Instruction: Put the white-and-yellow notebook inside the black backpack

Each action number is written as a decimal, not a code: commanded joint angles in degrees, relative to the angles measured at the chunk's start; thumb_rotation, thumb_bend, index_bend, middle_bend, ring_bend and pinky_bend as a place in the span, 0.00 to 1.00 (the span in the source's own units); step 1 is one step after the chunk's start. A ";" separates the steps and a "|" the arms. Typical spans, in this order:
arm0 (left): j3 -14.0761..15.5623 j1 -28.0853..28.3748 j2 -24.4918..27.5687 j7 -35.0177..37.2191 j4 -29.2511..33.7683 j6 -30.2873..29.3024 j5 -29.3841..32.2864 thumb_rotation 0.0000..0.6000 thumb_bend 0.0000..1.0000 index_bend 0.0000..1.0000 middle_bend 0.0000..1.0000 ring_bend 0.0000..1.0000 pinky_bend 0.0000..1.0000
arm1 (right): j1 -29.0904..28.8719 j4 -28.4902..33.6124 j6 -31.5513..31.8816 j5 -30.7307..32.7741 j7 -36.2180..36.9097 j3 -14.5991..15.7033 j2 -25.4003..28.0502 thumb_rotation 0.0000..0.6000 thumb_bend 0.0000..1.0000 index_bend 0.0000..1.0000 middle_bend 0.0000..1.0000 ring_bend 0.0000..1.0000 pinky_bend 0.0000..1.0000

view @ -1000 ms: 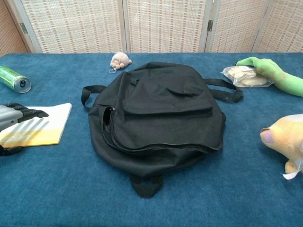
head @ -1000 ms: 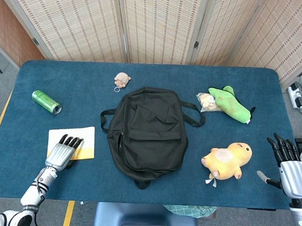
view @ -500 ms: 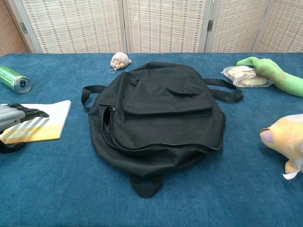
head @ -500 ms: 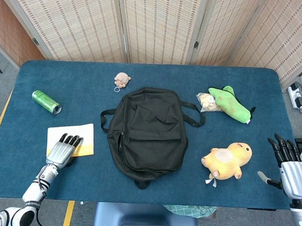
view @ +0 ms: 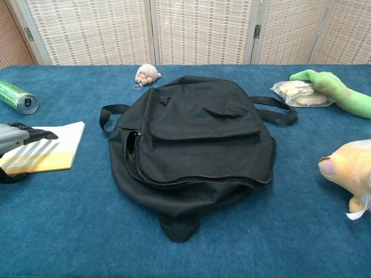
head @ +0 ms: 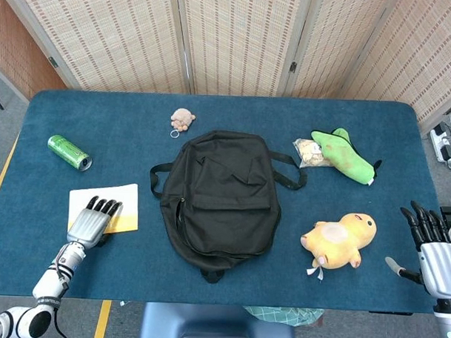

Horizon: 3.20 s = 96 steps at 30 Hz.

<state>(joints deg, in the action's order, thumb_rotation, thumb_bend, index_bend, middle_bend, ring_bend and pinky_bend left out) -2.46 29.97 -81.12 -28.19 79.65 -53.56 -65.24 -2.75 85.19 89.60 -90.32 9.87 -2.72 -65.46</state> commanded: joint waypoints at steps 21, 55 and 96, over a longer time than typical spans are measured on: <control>-0.22 1.75 -3.71 0.99 -5.82 0.51 1.67 1.00 0.16 0.10 0.14 0.13 0.08 | 0.43 -0.01 0.34 0.11 -0.01 0.03 0.00 1.00 0.04 0.00 0.00 0.05 0.00; -5.46 0.73 -16.26 17.77 -29.20 -11.27 -7.62 1.00 0.53 0.38 0.47 0.41 0.26 | 0.93 -0.20 0.93 0.00 0.60 -0.03 0.26 1.00 0.04 0.00 0.00 0.06 0.00; -12.72 2.58 -25.89 26.81 -48.31 -16.92 -6.42 1.00 0.39 0.59 0.50 0.48 0.32 | 1.27 -0.55 0.27 0.85 1.12 -0.07 0.21 1.00 0.04 0.00 0.00 0.07 0.00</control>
<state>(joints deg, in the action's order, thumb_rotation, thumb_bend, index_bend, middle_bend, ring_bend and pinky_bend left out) -15.17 32.55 -106.95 -1.46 31.41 -70.44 -71.61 -1.48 84.63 89.87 -89.47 11.00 -2.79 -65.25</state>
